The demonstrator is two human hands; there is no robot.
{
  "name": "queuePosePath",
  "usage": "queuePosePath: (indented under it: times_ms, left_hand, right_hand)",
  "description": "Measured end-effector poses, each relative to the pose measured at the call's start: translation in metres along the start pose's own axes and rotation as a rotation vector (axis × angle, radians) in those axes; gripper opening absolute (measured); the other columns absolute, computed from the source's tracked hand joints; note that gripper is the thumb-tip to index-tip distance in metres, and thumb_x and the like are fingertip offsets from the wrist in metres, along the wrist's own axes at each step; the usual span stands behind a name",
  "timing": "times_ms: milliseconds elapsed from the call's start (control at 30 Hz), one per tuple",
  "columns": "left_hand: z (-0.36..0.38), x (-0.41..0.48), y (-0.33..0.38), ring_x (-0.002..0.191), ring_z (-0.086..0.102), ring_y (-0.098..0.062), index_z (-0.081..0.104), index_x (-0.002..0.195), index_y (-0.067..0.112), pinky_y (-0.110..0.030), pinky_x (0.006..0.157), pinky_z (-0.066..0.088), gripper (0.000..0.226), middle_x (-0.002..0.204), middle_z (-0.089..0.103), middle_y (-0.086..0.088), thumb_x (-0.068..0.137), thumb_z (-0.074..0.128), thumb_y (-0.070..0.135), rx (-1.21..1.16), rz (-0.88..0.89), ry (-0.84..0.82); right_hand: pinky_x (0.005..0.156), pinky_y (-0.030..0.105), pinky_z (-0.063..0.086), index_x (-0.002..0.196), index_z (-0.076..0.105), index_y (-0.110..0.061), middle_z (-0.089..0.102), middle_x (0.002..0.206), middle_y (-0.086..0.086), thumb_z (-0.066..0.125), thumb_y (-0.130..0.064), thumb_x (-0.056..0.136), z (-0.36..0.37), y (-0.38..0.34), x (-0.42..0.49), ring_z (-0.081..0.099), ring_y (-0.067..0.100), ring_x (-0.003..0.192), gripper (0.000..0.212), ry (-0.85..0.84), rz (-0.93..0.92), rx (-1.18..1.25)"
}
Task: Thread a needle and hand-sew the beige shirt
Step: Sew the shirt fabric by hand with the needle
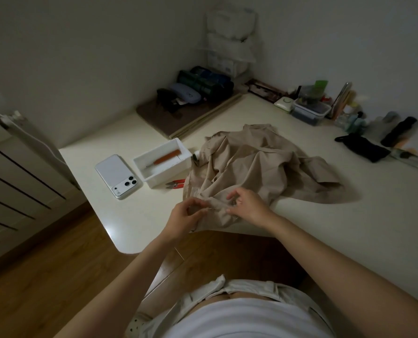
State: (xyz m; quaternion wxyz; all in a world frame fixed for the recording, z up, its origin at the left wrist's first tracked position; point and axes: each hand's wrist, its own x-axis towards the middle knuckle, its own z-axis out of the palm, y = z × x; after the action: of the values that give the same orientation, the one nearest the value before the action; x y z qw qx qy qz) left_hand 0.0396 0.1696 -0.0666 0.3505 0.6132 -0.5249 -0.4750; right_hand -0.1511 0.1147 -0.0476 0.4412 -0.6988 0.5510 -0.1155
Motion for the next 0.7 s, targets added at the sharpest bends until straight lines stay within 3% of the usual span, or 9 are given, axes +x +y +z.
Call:
queuePosePath:
  times_ms: [67,133,200,300,400,500,633,700]
  left_hand:
    - [0.000,0.000,-0.001,0.105,0.058,-0.022,0.065,0.095,0.024,-0.036,0.082,0.055,0.016,0.107,0.063,0.000,0.091,0.059,0.010,-0.019,0.025,0.012]
    - [0.000,-0.001,-0.001,0.104,0.058,-0.022,0.063,0.098,0.026,-0.040,0.085,0.055,0.020,0.108,0.062,0.000,0.091,0.058,0.008,-0.033,0.027,0.012]
    - [0.001,-0.001,0.000,0.102,0.059,-0.022,0.062,0.099,0.029,-0.040,0.083,0.055,0.025,0.107,0.061,0.001,0.091,0.058,0.006,-0.032,0.034,0.017]
    - [0.003,-0.001,0.001,0.095,0.058,-0.015,0.062,0.096,0.032,-0.025,0.074,0.053,0.027,0.101,0.061,0.005,0.091,0.058,0.005,-0.028,0.049,0.047]
    - [0.004,-0.002,0.003,0.086,0.057,-0.004,0.064,0.097,0.028,-0.014,0.067,0.047,0.022,0.096,0.062,0.009,0.095,0.053,0.009,-0.020,0.070,0.068]
    - [0.002,-0.002,0.001,0.082,0.060,-0.004,0.066,0.096,0.027,-0.015,0.066,0.048,0.025,0.095,0.065,0.007,0.096,0.050,0.008,-0.031,0.062,0.108]
    - [-0.002,-0.002,-0.004,0.095,0.064,-0.016,0.066,0.089,0.027,-0.027,0.074,0.055,0.039,0.099,0.066,0.002,0.094,0.046,-0.006,-0.019,0.037,0.136]
    - [-0.005,-0.003,-0.005,0.090,0.062,-0.023,0.066,0.087,0.024,-0.032,0.068,0.055,0.042,0.097,0.065,-0.004,0.092,0.041,-0.009,-0.045,-0.002,0.134]
  right_hand:
    - [0.071,0.005,0.039,0.105,0.057,-0.018,0.059,0.096,-0.006,0.069,-0.014,0.085,0.000,-0.005,-0.002,0.053,-0.004,0.085,0.024,-0.022,-0.050,0.038]
    - [0.086,0.011,0.039,0.106,0.061,-0.015,0.060,0.122,0.003,0.069,-0.010,0.084,0.004,-0.008,-0.004,0.053,0.007,0.115,0.024,-0.075,-0.070,0.079]
    - [0.093,0.016,0.039,0.113,0.062,-0.013,0.056,0.132,0.006,0.070,-0.010,0.084,0.010,-0.008,-0.004,0.049,0.015,0.125,0.031,-0.119,-0.085,0.049]
    - [0.093,0.022,0.044,0.119,0.062,-0.015,0.062,0.123,0.006,0.071,-0.016,0.083,0.018,-0.007,-0.001,0.056,0.015,0.116,0.037,-0.137,-0.071,-0.035]
    - [0.091,0.028,0.048,0.111,0.066,-0.017,0.066,0.113,0.003,0.070,-0.022,0.084,0.020,-0.007,0.003,0.060,0.014,0.107,0.028,-0.123,-0.084,-0.101]
    - [0.089,0.029,0.048,0.103,0.069,-0.017,0.067,0.109,0.002,0.067,-0.025,0.087,0.019,-0.009,0.001,0.060,0.014,0.103,0.018,-0.135,-0.118,-0.153]
    - [0.070,0.013,0.042,0.102,0.067,-0.016,0.064,0.093,-0.004,0.063,-0.023,0.090,0.016,-0.011,-0.005,0.058,0.005,0.087,0.015,-0.151,-0.159,-0.111]
    - [0.063,0.007,0.038,0.098,0.066,-0.016,0.063,0.088,-0.007,0.063,-0.022,0.090,0.014,-0.013,-0.005,0.054,-0.003,0.080,0.011,-0.113,-0.169,-0.011]
